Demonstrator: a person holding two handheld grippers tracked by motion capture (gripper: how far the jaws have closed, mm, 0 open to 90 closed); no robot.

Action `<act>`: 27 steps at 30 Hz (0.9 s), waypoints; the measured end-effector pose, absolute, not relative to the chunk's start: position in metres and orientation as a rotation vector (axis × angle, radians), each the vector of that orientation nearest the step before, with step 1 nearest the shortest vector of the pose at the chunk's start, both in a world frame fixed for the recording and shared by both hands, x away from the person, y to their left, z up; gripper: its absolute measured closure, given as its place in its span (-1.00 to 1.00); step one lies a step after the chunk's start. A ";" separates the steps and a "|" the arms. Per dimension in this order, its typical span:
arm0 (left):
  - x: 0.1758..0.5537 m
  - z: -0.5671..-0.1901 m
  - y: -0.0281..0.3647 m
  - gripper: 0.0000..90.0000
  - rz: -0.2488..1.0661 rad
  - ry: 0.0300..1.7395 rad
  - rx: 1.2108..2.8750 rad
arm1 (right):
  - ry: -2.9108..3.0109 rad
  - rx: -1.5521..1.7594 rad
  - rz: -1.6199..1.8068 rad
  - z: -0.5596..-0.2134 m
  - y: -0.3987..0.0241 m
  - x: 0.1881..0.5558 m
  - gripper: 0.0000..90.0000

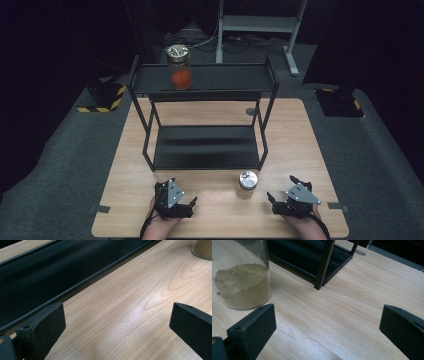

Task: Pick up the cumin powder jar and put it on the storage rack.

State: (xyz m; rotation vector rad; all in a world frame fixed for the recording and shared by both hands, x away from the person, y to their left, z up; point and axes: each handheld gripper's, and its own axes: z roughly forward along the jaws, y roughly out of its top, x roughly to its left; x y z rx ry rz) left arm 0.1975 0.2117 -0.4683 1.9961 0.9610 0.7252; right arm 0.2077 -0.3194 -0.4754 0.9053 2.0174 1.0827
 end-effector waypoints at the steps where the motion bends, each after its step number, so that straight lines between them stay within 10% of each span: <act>1: 0.197 -0.468 0.212 -0.98 0.726 0.960 1.995 | 2.015 0.905 1.090 -0.476 -0.320 0.207 -1.00; 27: 0.194 -0.469 0.207 -0.98 0.759 0.926 2.018 | 1.994 0.775 1.292 -0.456 -0.315 0.189 -1.00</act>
